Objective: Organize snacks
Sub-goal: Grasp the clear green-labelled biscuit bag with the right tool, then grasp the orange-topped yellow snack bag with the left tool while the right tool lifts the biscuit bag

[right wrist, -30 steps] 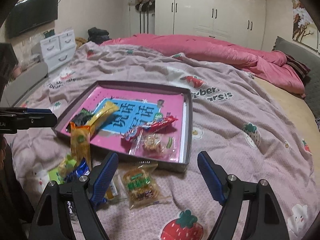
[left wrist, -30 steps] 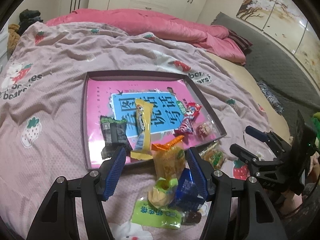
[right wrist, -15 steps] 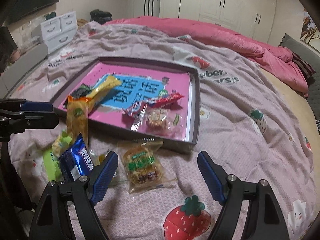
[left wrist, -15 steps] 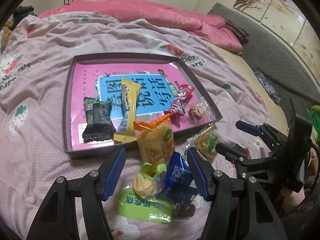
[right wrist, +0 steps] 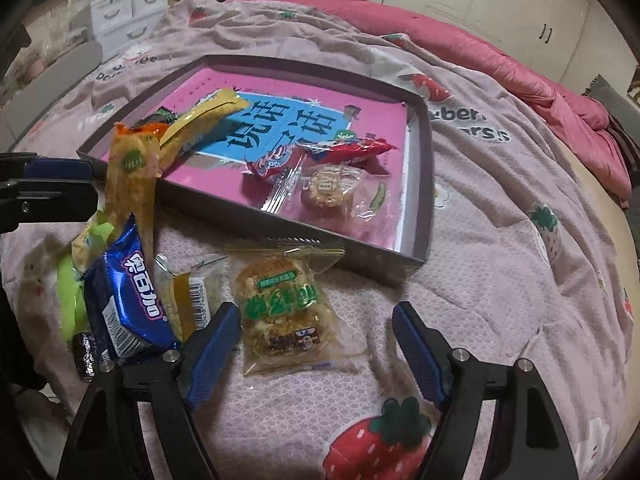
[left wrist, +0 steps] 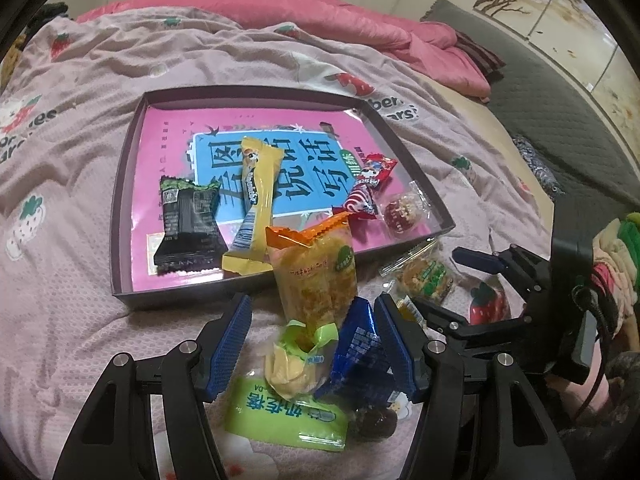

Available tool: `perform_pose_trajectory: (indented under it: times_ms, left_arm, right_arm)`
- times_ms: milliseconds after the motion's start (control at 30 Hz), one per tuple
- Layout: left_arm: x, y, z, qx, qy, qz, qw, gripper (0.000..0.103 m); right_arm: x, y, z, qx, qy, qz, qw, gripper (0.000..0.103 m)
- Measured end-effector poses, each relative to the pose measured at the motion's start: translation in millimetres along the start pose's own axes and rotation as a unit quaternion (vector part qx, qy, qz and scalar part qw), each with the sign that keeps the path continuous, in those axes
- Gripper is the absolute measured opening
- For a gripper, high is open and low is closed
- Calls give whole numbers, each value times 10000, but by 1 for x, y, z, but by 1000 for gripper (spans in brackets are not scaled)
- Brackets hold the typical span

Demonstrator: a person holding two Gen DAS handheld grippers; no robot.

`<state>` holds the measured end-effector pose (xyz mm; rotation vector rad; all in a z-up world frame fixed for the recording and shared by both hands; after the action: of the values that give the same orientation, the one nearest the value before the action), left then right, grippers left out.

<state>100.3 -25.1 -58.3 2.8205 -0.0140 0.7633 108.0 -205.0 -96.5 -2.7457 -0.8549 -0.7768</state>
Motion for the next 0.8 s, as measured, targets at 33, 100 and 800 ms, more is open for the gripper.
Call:
perform_pose_trajectory:
  times_ms: [33,100,800]
  left_arm:
    - [0,0,2,-8,-23,-15,10000,65]
    - [1,1,4,-7,-57,-32,10000,65]
    - [7,21,43,414,-377,-291,9980,51]
  right_arm:
    - [0,-1,1,-16,3,-49,10000,74]
    - [1,-3,4,-71,-20,-177,9998,70]
    - [2,-7,0,418,152,-150,9989,44]
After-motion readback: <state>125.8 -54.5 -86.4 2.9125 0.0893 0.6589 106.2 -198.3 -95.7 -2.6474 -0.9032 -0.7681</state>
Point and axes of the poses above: each gripper's, at about its wrist camera, not at the fingertips, and z roughly the way its jaws point, y to its right, x to its top, the point moved 1 cm from there along z, roughly the way its jaws point, and after that the axes turned 8 degrees about x, right-handed, at the moved point
